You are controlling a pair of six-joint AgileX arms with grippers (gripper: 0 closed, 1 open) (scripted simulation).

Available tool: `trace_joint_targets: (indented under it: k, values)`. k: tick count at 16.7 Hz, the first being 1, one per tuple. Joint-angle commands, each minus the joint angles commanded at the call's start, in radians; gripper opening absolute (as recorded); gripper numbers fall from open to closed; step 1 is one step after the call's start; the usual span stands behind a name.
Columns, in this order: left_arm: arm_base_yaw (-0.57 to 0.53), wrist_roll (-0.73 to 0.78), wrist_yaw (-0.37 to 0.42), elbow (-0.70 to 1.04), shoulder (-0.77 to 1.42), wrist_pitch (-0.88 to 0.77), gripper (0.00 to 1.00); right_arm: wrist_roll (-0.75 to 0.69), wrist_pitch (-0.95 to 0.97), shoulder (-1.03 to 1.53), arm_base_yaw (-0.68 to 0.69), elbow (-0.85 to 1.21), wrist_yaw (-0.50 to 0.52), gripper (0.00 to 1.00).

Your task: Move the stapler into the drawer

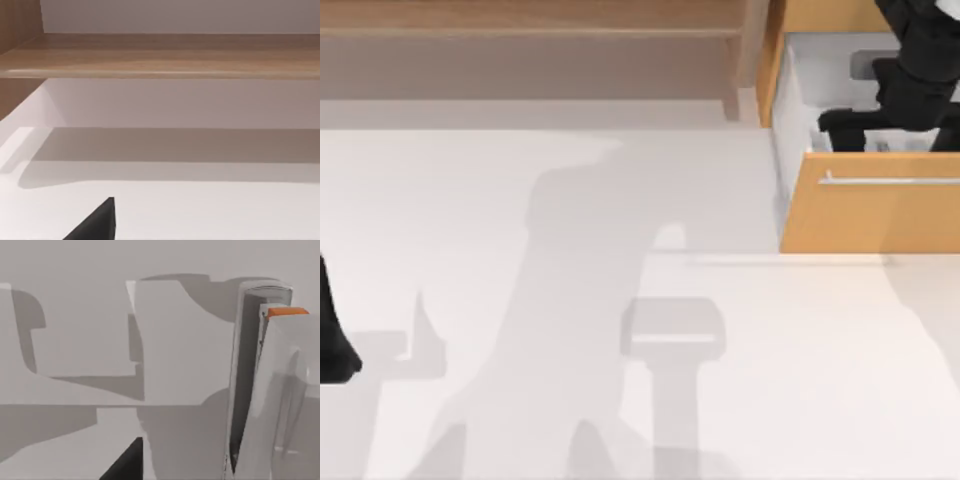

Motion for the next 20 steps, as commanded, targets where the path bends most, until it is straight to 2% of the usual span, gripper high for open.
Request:
trace_joint_targets:
  k: [8,11,15,20]
  values:
    - [0.0,0.0,0.0,0.0,0.0,0.0,1.0,0.0,0.0,0.0,0.002,0.0,0.0,1.0]
    - [0.0,0.0,0.0,0.0,0.0,0.0,1.0,-0.041,0.021,-0.039,0.003,-0.023,0.009,1.0]
    - [0.0,0.0,0.0,0.0,0.0,0.0,1.0,-0.186,0.118,-0.183,0.012,-0.117,0.034,1.0]
    - [0.0,0.0,0.0,0.0,0.0,0.0,1.0,-0.458,0.344,-0.429,0.087,-0.334,0.061,1.0]
